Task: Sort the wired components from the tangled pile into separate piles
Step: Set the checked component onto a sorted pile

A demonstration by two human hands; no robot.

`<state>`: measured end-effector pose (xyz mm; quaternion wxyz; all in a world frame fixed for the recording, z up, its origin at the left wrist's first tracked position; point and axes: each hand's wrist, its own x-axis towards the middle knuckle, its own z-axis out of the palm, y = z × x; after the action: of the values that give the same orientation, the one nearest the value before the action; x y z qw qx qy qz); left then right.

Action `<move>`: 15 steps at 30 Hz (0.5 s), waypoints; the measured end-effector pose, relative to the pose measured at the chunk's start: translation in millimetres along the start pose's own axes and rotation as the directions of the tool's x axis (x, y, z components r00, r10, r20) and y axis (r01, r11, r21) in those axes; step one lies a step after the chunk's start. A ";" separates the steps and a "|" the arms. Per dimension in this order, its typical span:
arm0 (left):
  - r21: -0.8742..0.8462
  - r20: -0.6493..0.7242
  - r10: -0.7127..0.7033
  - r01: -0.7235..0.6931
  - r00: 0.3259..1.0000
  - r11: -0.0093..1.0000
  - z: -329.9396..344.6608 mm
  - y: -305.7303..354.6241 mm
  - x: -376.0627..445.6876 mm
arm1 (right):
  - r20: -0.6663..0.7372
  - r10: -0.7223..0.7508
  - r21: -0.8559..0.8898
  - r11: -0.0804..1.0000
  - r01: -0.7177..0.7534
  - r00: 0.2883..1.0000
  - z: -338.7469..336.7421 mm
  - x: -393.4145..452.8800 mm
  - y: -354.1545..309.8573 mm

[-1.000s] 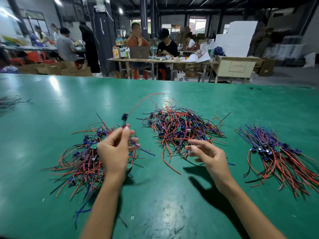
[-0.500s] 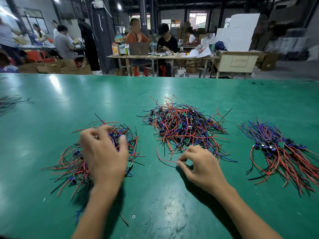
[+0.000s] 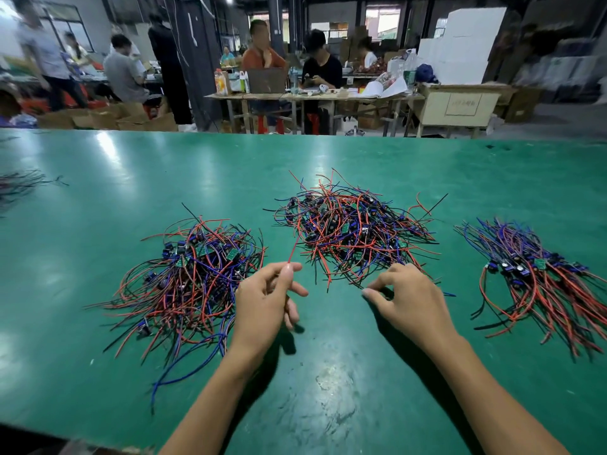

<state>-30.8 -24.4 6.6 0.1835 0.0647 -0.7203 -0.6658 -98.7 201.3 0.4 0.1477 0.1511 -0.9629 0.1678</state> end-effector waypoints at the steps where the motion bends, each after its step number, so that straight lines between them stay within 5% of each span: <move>1: -0.072 0.030 -0.087 0.088 0.996 0.994 1.2 1.4 -0.3 | -0.015 -0.004 0.015 1.000 0.005 1.000 0.9 -0.8 -0.7; 4: -0.131 0.203 -0.280 0.310 0.938 0.942 11.1 6.4 -5.7 | -0.109 -0.043 0.155 0.986 0.060 0.993 3.0 -1.9 -5.3; 9: -0.209 0.278 -0.311 0.373 0.909 0.904 16.0 5.9 -9.5 | -0.062 -0.107 0.636 0.762 0.122 0.992 4.4 -12.2 -23.4; 13: -0.218 0.281 -0.262 0.328 0.923 0.919 14.6 3.5 -9.7 | -0.002 -0.256 0.671 0.716 0.191 0.967 9.6 -21.3 -37.9; 15: -0.258 0.268 -0.276 0.345 0.923 0.902 14.1 2.6 -9.6 | -0.048 -0.204 0.603 0.775 0.191 0.978 9.8 -17.7 -34.8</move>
<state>-26.5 -7.7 6.8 -0.0006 0.0749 -0.6069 -0.7913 -73.0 170.7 -4.7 0.0987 0.2919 -0.8392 0.4480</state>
